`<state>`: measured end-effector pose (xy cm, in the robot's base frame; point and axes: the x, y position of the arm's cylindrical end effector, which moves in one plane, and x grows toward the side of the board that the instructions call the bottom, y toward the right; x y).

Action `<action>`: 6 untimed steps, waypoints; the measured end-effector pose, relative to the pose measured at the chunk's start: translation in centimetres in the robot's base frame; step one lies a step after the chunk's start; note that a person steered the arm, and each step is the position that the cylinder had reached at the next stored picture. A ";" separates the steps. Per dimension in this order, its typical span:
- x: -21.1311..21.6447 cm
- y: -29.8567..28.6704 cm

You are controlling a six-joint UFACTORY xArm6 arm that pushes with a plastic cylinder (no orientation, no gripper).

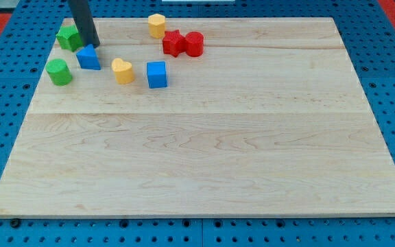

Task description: Move the green circle to the left center of the board

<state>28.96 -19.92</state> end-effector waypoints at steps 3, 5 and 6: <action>2.2 -1.8; 2.3 -7.0; 5.2 -6.5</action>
